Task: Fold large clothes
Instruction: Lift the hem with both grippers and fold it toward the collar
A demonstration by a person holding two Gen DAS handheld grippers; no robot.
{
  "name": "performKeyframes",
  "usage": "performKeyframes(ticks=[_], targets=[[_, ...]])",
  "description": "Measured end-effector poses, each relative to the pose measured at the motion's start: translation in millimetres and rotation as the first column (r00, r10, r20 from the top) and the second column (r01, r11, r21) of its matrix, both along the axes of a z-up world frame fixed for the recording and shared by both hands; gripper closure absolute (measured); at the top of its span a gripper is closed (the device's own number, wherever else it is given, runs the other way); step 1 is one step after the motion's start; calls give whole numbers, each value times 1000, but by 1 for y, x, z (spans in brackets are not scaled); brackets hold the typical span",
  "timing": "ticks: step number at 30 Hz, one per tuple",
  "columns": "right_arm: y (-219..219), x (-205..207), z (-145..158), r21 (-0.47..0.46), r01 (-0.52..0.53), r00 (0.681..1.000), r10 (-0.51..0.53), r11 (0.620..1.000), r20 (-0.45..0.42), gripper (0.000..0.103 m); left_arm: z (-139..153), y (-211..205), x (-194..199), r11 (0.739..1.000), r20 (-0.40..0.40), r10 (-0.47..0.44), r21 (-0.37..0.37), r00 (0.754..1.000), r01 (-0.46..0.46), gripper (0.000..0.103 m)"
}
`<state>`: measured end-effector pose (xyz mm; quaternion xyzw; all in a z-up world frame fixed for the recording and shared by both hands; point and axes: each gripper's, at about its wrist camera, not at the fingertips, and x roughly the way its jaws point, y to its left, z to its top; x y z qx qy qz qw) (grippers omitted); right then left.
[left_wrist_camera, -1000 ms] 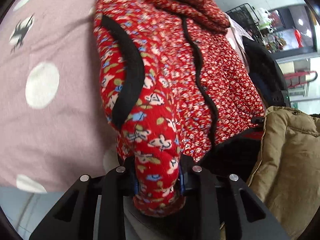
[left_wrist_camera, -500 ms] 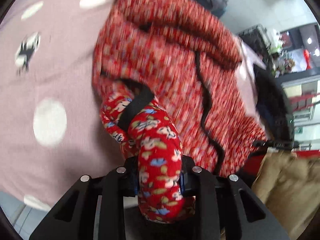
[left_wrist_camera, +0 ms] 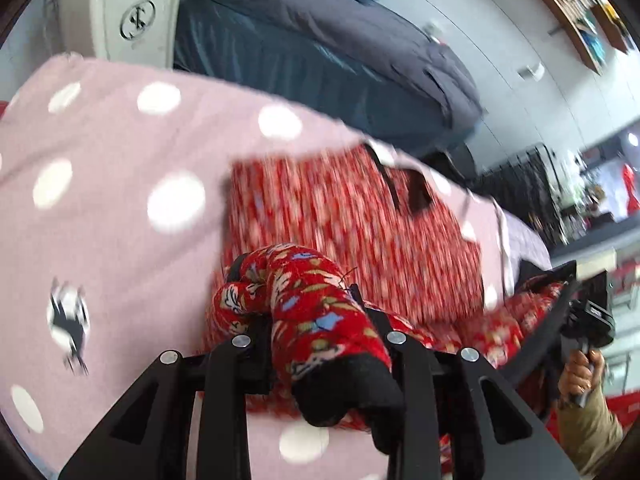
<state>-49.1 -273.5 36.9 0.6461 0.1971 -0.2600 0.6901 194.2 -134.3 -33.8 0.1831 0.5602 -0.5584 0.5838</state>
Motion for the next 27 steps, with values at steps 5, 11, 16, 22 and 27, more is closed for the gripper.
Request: performKeyframes(ticks=[5, 11, 16, 22, 27], targets=[[-51, -16, -13, 74, 76, 997, -76, 994, -2, 87, -5, -56, 3, 998, -19, 36, 48, 999, -35, 73], [-70, -18, -78, 227, 155, 988, -148, 962, -47, 87, -74, -74, 26, 966, -221, 195, 210, 956, -148, 54], [-82, -16, -113, 330, 183, 983, -182, 926, -36, 86, -81, -73, 45, 969, -377, 194, 216, 906, -118, 41], [-99, -10, -127, 385, 132, 991, -135, 913, -19, 80, -31, -63, 68, 990, -391, 111, 121, 913, -69, 29], [-105, -17, -134, 483, 142, 971, -217, 864, 102, 49, 13, -35, 110, 981, -102, 195, 36, 975, -192, 13]])
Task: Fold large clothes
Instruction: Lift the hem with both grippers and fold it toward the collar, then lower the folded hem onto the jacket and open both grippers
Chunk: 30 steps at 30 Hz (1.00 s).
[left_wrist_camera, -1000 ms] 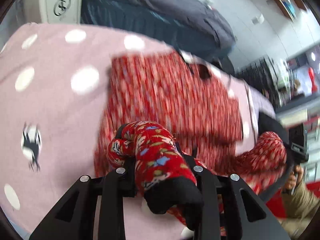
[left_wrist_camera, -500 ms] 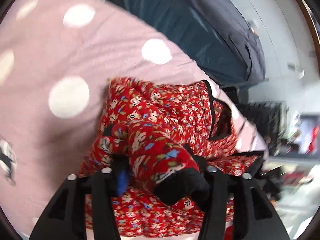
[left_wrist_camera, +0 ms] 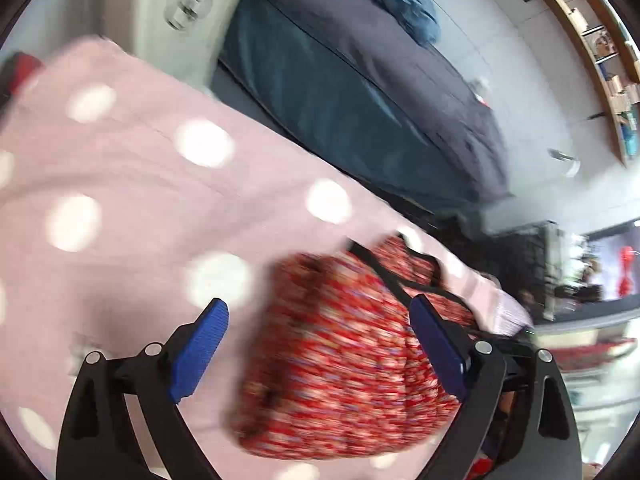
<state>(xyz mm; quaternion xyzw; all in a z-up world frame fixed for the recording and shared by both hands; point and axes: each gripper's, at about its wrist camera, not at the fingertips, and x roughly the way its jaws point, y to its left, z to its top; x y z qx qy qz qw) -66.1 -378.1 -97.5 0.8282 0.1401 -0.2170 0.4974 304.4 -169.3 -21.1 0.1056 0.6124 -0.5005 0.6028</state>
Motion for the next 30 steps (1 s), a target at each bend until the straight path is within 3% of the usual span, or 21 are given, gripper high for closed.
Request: performKeyframes(ticks=[1, 3, 6, 9, 12, 14, 17, 19, 21, 23, 25, 26, 27, 28, 30], targets=[[0, -3, 3, 7, 42, 998, -42, 999, 48, 36, 0, 6, 4, 1000, 1, 14, 7, 1000, -14, 13], [-1, -13, 20, -21, 134, 984, -131, 991, 119, 26, -4, 16, 4, 999, 16, 28, 22, 999, -28, 13], [-2, -28, 51, -122, 171, 982, -159, 978, 100, 23, -16, 28, -17, 998, 94, -18, 63, 995, 12, 13], [2, -36, 78, -252, 51, 991, -79, 966, -105, 23, -36, 32, -41, 993, 165, -76, 103, 983, 60, 13], [19, -30, 90, -303, -127, 947, 24, 945, -322, 23, -51, 40, -54, 991, 165, -108, 102, 980, 92, 13], [31, -23, 90, -319, -205, 922, 73, 925, -381, 23, -60, 42, -61, 991, 127, -110, 86, 986, 99, 13], [51, -5, 87, -356, -286, 908, 133, 890, -397, 23, -71, 39, -72, 991, 76, -118, 73, 990, 112, 11], [62, 16, 84, -376, -350, 891, 181, 858, -415, 23, -75, 29, -86, 985, 95, -160, 77, 983, 153, 10], [69, 31, 74, -373, -410, 854, 207, 832, -477, 23, -81, 16, -100, 979, 152, -189, 104, 970, 174, 10], [73, 51, 67, -355, -482, 786, 216, 801, -580, 29, -89, 5, -108, 979, 210, -179, 138, 961, 152, 11], [73, 68, 64, -319, -560, 703, 235, 765, -671, 58, -85, -3, -118, 981, 252, -180, 118, 951, 154, 47], [71, 70, 65, -311, -564, 694, 235, 764, -681, 68, -81, -6, -123, 980, 285, -187, 118, 940, 159, 52], [70, 71, 69, -318, -552, 699, 220, 771, -681, 82, -75, -8, -127, 981, 334, -187, 115, 924, 157, 67], [68, 68, 75, -338, -534, 707, 191, 775, -681, 85, -69, -9, -129, 982, 366, -182, 109, 913, 153, 76], [64, 60, 88, -382, -503, 719, 130, 775, -683, 87, -59, -9, -121, 990, 399, -137, 84, 907, 113, 82]])
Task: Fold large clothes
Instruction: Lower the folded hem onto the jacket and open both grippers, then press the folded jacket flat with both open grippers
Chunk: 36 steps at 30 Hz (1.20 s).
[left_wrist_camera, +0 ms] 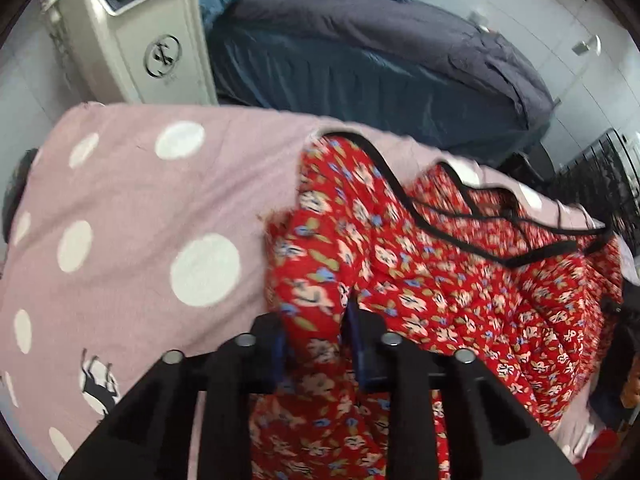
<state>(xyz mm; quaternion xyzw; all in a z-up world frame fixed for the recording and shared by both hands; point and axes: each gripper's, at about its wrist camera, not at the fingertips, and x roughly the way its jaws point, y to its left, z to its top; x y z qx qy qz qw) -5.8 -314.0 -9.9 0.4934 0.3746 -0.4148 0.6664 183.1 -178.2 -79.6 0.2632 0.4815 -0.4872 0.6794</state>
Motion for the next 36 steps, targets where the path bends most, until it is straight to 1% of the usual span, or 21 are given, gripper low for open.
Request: performKeyframes(ticks=[2, 4, 6, 8, 9, 10, 11, 12, 13, 14, 15, 16, 17, 21, 25, 28, 29, 31, 32, 34, 36], targets=[[-7, -9, 8, -33, 46, 999, -45, 998, 16, 87, 4, 0, 16, 998, -27, 60, -21, 998, -61, 82], [-13, -12, 7, -34, 74, 997, -73, 997, 31, 87, -3, -7, 25, 997, -53, 82, -4, 995, -83, 82], [-19, -6, -5, -10, 84, 996, -84, 996, 7, 87, -20, -16, 17, 998, 9, 52, 42, 999, -52, 78], [-22, 14, -26, 11, 53, 996, -52, 999, -77, 85, -38, -24, 11, 993, 77, 49, 103, 996, -57, 62], [-23, 20, -40, 31, 45, 993, -41, 998, -114, 81, -47, -26, 9, 989, 97, 74, 122, 992, -86, 42], [-23, 24, -53, 48, 60, 989, -53, 997, -134, 72, -57, -24, 14, 981, 101, 121, 142, 987, -135, 24], [-23, 25, -60, 55, 78, 987, -69, 995, -143, 68, -62, -24, 21, 975, 87, 157, 147, 984, -169, 16], [-23, 25, -65, 60, 99, 987, -90, 993, -135, 66, -68, -19, 35, 961, 30, 223, 161, 974, -225, 5], [-23, 25, -67, 67, 111, 987, -102, 992, -122, 65, -74, -17, 46, 952, -71, 270, 171, 960, -255, 5], [-23, 22, -69, 81, 126, 988, -117, 989, -104, 64, -82, -11, 59, 940, -194, 322, 185, 926, -288, 4], [-23, 20, -71, 92, 135, 988, -126, 987, -93, 62, -87, -7, 67, 932, -267, 350, 194, 898, -306, 4], [-23, 18, -72, 98, 136, 988, -128, 986, -85, 60, -92, -3, 72, 929, -325, 362, 198, 874, -312, 4], [-26, 14, -71, 98, 134, 989, -126, 986, -81, 59, -93, -2, 72, 934, -333, 352, 184, 875, -306, 4], [-25, 11, -71, 72, 148, 986, -142, 986, -84, 54, -82, 1, 56, 948, -226, 314, 124, 922, -292, 4], [-20, 1, -59, 64, 160, 984, -154, 985, -87, 51, -62, 0, 47, 946, -152, 310, 145, 938, -289, 5], [-9, 3, -31, -1, 109, 989, -108, 994, -97, 47, -19, 6, 28, 969, 7, 243, 39, 970, -243, 6], [-3, 3, -22, -27, 92, 990, -95, 995, -100, 46, -3, 10, 21, 976, 64, 218, 2, 974, -218, 6], [15, 4, 1, -108, 52, 983, -70, 993, -170, 20, 31, 22, 0, 985, 189, 171, -68, 967, -161, 6], [24, 3, 10, -152, 39, 977, -69, 988, -202, 17, 47, 30, -12, 987, 247, 149, -99, 958, -128, 6], [44, 1, 29, -224, 5, 969, -60, 975, -241, 17, 70, 43, -32, 989, 300, 93, -139, 950, -52, 6], [64, -1, 43, -254, -35, 961, -37, 966, -274, 17, 78, 51, -58, 989, 280, 8, -146, 960, 34, 6]])
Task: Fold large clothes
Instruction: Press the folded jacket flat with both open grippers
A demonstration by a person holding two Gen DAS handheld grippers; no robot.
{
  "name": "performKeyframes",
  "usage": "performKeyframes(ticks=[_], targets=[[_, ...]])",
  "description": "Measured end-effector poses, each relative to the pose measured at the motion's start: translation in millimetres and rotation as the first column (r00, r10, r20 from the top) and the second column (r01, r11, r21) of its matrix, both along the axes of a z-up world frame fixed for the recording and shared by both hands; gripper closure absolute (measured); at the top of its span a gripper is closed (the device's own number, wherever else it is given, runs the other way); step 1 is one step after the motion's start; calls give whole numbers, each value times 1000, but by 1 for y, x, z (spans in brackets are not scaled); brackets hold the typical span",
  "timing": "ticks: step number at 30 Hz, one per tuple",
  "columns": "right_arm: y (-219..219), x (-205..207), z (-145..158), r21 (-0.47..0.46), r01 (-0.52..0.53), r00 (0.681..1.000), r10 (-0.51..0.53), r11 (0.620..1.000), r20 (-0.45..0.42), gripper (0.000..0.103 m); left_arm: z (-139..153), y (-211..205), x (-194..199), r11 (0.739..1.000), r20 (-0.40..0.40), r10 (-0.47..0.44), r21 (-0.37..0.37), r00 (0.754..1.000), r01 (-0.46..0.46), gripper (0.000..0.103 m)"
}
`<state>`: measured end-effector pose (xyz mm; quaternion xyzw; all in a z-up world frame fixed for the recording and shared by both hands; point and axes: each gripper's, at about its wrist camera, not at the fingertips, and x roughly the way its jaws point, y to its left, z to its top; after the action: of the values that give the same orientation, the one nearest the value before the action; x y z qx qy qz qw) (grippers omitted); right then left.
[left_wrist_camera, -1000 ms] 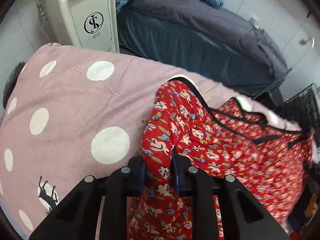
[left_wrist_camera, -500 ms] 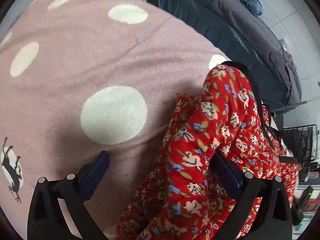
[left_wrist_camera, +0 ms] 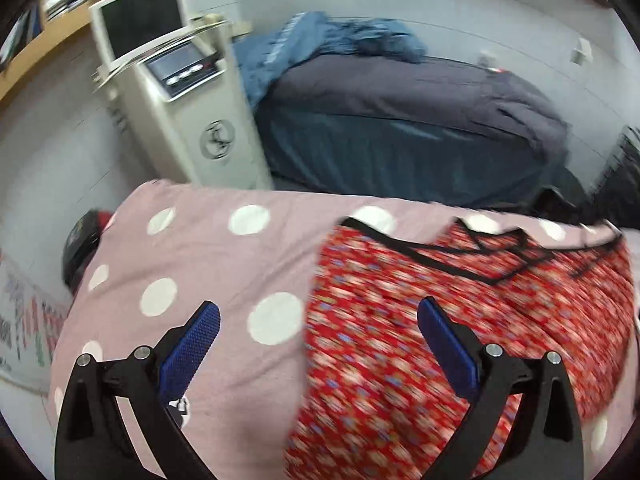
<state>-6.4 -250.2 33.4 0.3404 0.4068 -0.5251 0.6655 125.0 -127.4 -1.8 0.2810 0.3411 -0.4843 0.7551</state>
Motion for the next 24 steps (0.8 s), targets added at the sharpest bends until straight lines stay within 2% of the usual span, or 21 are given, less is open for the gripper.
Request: performKeyframes(ticks=[1, 3, 6, 8, 9, 11, 12, 15, 18, 20, 24], targets=[[8, 1, 5, -9, -21, 1000, 21, 1000, 0, 17, 0, 1, -6, 1000, -19, -29, 11, 999, 29, 6], [28, 12, 12, -8, -71, 997, 71, 997, 30, 17, -11, 3, -31, 994, -109, -87, 52, 990, 93, 6], [49, 39, 1, 76, -176, 978, 165, 981, 129, 14, -38, -5, -58, 980, -202, -129, 125, 971, 156, 6], [60, 61, -12, 104, -258, 964, 248, 961, 100, 13, -65, -14, -73, 961, -227, -135, 207, 965, 183, 6], [65, 77, -27, 130, -298, 955, 297, 946, 27, 12, -81, -23, -77, 949, -211, -111, 267, 971, 167, 5], [65, 95, -61, 218, -299, 940, 326, 929, -101, 10, -103, -39, -79, 925, -191, -74, 353, 979, 138, 5], [63, 97, -71, 243, -285, 943, 316, 927, -102, 5, -113, -49, -83, 901, -170, -61, 414, 984, 127, 4], [51, 98, -86, 252, -233, 958, 266, 939, -106, 4, -119, -72, -92, 845, -113, -49, 525, 992, 101, 4], [47, 112, -98, 260, -249, 941, 297, 933, -162, 4, -128, -84, -85, 810, -137, 3, 581, 991, 78, 4], [46, 119, -103, 251, -263, 932, 312, 932, -181, 4, -132, -87, -82, 807, -147, 4, 585, 989, 84, 4], [46, 117, -104, 233, -274, 934, 316, 933, -167, 4, -133, -103, -72, 815, -142, 5, 574, 990, 78, 3]])
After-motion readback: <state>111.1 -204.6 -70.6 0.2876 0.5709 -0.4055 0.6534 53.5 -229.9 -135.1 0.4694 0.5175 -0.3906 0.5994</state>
